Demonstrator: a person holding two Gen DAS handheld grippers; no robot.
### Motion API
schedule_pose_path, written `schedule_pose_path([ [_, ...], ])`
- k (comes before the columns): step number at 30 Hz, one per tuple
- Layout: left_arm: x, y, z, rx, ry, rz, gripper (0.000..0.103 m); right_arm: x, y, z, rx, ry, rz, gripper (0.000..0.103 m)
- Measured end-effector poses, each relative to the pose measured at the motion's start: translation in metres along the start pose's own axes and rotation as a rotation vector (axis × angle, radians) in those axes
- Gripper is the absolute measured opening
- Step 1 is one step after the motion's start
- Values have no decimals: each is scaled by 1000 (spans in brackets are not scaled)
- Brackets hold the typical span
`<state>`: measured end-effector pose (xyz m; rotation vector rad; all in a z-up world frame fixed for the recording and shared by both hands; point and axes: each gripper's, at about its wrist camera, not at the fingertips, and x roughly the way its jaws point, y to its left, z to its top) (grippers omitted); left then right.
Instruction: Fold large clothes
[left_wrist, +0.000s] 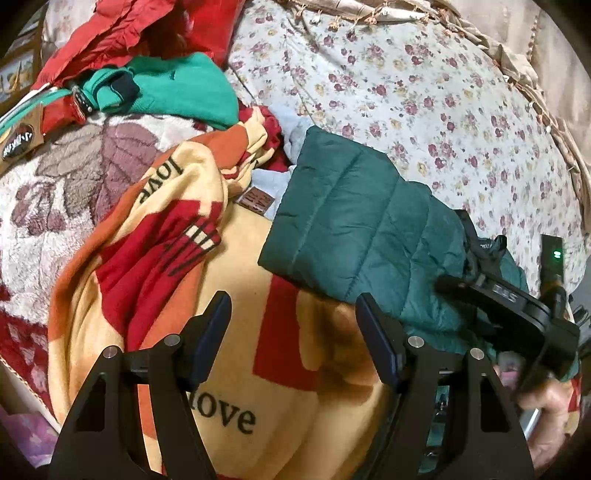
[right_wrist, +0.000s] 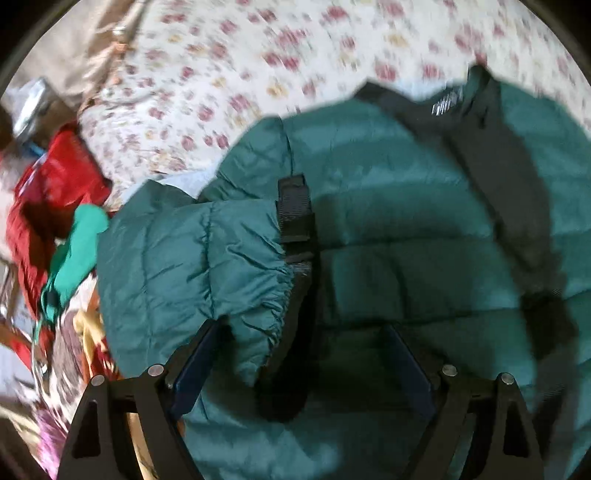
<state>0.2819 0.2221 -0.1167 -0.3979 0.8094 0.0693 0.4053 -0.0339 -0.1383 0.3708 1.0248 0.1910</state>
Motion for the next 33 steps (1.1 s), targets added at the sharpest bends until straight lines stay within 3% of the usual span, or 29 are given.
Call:
schedule_pose_path([
  [1,1,-1,0,1,6,-4,70,1,3,1,-8,8,12,63],
  [2,2,-4,0,5,11,-6,70,1,8,2,-22,39,57,38],
  [5,4,-11,-1,28,22,-8,70,-13,18,7,-65,38,61,15],
  [12,4,-19,-4,33,40,-21,70,-69,-9,17,-61,-72,13,11],
  [16,3,-23,-6,44,44,-19,70,-96,-64,24,-10,-123,-147,10],
  [21,3,-32,-11,72,49,-23,70,-109,-151,32,68,-154,-451,10],
  [23,5,-36,-12,84,51,-16,70,-108,-180,37,115,-143,-509,10],
  [27,10,-41,-16,109,57,-3,70,-102,-211,46,178,-128,-513,10],
  [33,20,-51,-21,136,86,-6,70,-90,-205,50,136,-109,-552,14],
])
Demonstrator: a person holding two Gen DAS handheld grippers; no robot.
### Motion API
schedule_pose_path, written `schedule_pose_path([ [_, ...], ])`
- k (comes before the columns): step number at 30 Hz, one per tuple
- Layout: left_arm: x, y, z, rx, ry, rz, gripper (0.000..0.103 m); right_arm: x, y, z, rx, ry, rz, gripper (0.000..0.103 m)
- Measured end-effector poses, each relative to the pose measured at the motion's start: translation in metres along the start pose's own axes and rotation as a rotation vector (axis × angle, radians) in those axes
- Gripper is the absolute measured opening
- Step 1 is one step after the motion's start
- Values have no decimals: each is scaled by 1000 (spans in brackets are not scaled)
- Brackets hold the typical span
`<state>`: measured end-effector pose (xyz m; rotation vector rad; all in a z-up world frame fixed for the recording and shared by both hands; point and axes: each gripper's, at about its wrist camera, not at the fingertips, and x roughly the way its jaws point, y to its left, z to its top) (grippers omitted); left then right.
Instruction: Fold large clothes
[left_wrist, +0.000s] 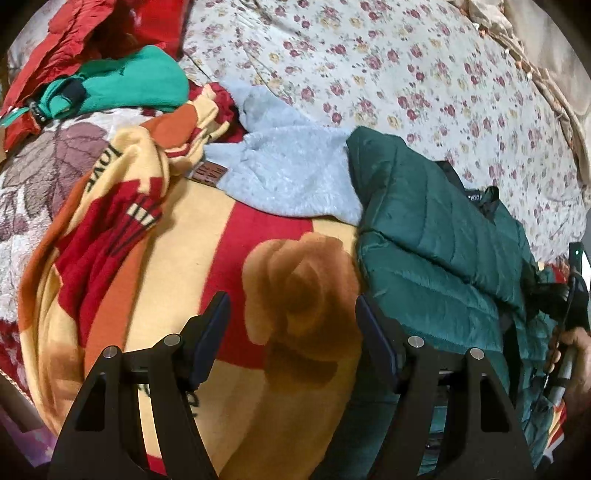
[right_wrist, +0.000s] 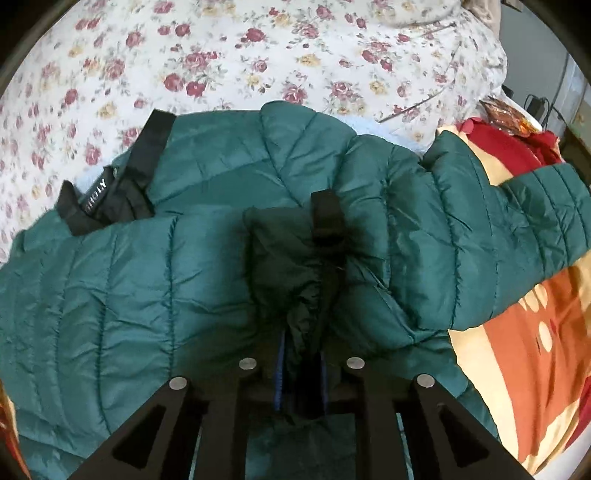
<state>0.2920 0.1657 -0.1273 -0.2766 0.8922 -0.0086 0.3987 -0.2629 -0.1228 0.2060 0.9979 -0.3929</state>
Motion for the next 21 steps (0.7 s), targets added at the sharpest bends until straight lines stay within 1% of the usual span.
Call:
schedule_pose_path([
  [1,1,-1,-1,3,2,-2,70,-4,0,-1,-3,-12,4,19],
  [2,1,-3,-1,7,5,-7,70,-13,-3,-4,-6,-34,15,27],
  [3,1,-4,-2,10,9,-11,70,-17,-6,-5,-6,-49,21,33],
  [4,1,-5,-3,12,12,-14,70,-28,-12,-6,-5,-82,26,45],
  [5,1,-6,-3,13,16,-18,70,-38,-17,-9,-4,-116,18,50],
  [7,0,-8,-4,15,16,-20,70,-51,-22,-15,-15,-162,2,52],
  [9,-1,-9,-5,19,11,-12,70,-59,-16,-20,-48,-180,16,52],
  [11,0,-12,-7,25,12,-3,70,-60,0,-22,-103,-171,44,52],
  [13,3,-16,-8,42,14,18,70,-56,24,-26,-158,-162,79,52],
  [14,4,-17,-9,50,14,25,70,-54,30,-27,-169,-158,90,52],
  [15,4,-18,-11,58,13,31,70,-50,46,-28,-187,-146,113,51],
  [18,7,-21,-14,84,3,58,70,-41,77,-35,-221,-118,155,51],
  [21,12,-22,-17,98,11,73,70,-25,112,-40,-260,-63,194,51],
])
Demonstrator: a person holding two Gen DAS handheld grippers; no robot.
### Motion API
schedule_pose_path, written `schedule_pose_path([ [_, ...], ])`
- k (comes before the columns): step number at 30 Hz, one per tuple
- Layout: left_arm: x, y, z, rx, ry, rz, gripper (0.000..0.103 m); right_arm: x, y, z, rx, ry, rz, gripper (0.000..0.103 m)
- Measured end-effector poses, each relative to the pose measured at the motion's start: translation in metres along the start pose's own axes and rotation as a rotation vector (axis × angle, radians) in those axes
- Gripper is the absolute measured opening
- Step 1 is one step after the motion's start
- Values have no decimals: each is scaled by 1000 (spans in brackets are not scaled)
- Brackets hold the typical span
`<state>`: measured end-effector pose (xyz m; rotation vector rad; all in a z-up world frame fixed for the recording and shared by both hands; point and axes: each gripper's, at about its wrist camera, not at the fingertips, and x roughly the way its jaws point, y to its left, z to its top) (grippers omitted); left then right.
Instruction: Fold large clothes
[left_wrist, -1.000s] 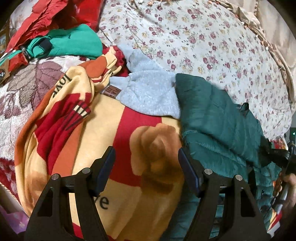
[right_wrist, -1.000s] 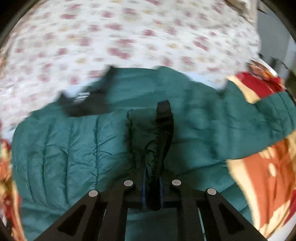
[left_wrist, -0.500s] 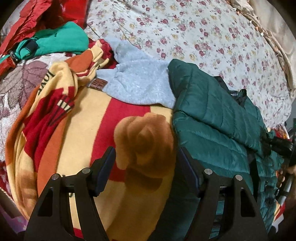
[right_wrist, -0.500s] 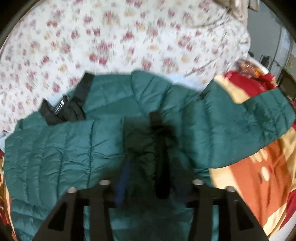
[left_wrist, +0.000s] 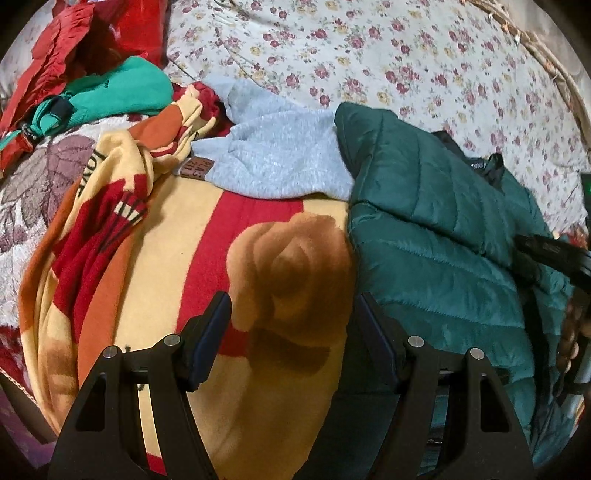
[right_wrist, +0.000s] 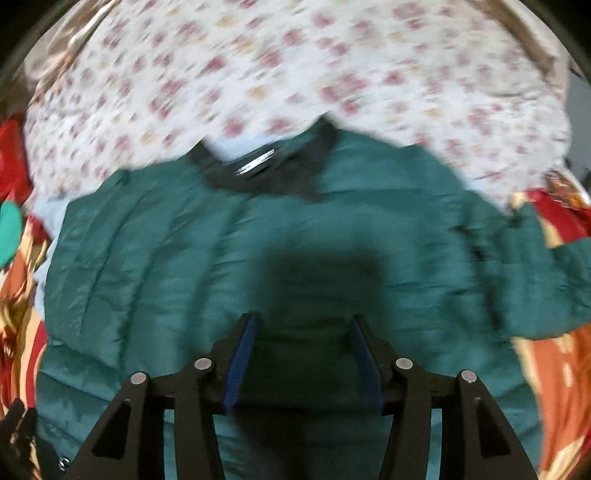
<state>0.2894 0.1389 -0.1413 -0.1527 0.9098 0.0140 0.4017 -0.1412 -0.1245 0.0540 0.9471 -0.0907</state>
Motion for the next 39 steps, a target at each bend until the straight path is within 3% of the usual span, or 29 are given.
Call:
schedule_pose_path([
  [8,10,8,-2,-39,24,21,70,18,32,7,-43,23,-11,51],
  [12,12,11,-3,-54,40,26,70,0,8,5,32,-6,23,51],
  [17,7,8,-6,-33,13,44,70,-5,-39,-2,121,5,-2,51],
  [20,4,7,-7,-28,0,52,70,-7,-75,-6,195,17,-30,51],
  [23,-5,6,-10,-29,-33,68,70,-25,-110,-10,272,10,55,51],
  [25,-23,4,-14,-39,-104,69,70,-44,-135,-16,301,-24,84,51],
  [28,-44,-4,-22,-12,-162,87,70,-66,-187,-30,360,-72,24,51],
  [31,-61,-12,-33,-19,-149,70,70,-75,-251,-49,445,-96,-63,51],
  [34,-78,-22,-47,-41,-117,7,70,-88,-320,-76,544,-133,-143,51],
  [37,-82,-35,-54,-39,-83,-7,70,-99,-385,-98,659,-166,-157,51],
  [39,-82,-43,-60,-31,-62,-1,70,-106,-420,-106,735,-192,-122,51],
])
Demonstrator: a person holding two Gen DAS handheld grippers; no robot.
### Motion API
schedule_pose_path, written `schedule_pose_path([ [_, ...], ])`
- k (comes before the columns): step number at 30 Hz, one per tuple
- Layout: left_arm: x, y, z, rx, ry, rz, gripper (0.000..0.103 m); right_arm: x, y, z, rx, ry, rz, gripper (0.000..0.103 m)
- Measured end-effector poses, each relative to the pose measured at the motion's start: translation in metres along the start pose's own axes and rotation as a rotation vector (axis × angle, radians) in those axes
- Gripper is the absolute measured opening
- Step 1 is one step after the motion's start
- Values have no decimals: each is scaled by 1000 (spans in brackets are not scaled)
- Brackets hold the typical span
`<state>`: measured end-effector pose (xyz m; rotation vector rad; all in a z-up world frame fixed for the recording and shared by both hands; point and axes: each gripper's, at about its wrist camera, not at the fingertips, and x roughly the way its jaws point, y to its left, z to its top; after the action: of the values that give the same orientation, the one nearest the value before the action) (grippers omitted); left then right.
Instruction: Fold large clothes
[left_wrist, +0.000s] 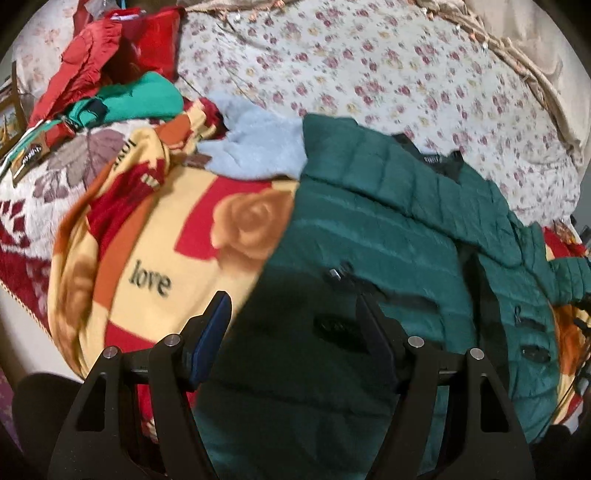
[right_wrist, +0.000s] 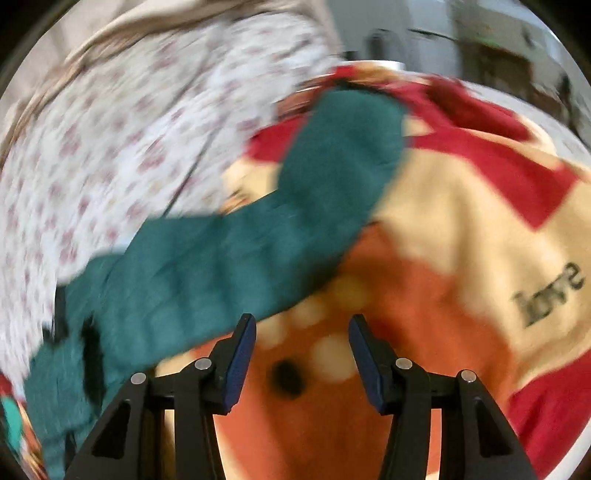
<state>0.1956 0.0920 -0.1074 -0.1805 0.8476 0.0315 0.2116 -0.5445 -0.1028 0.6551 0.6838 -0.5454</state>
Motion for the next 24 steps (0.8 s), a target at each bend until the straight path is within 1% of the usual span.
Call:
schedule_pose_path([
  [1,1,-4,-3,9,9,15,70,-2,-7,7,26,-1,30,51],
  [2,2,-6,-7,12,19,39,70,-7,-14,17,50,-11,83,51],
  [3,3,-8,-11,12,32,56,70,-12,-18,24,56,-22,114,51],
  [4,4,-10,-14,14,43,60,70,-20,-20,36,51,-52,152,51],
  [5,5,-13,-17,22,58,70,70,-26,-20,45,41,-76,166,51],
  [6,6,-18,-18,38,66,87,70,-30,-21,54,28,-102,162,51],
  [7,6,-22,-19,52,66,97,70,-33,-24,66,23,-129,141,51],
  [10,-1,-38,-17,90,43,98,70,-22,-36,85,49,-139,74,51],
  [13,-7,-54,-18,133,40,83,70,-5,-43,95,66,-129,81,51],
  [16,-9,-69,-21,191,40,96,70,8,-40,101,52,-114,87,48],
  [21,-5,-79,-24,225,50,117,70,24,-39,107,27,-94,57,34],
  [23,-2,-81,-27,228,63,118,70,29,-42,112,35,-76,45,19],
  [24,0,-81,-28,228,68,115,70,29,-43,113,43,-75,47,17],
])
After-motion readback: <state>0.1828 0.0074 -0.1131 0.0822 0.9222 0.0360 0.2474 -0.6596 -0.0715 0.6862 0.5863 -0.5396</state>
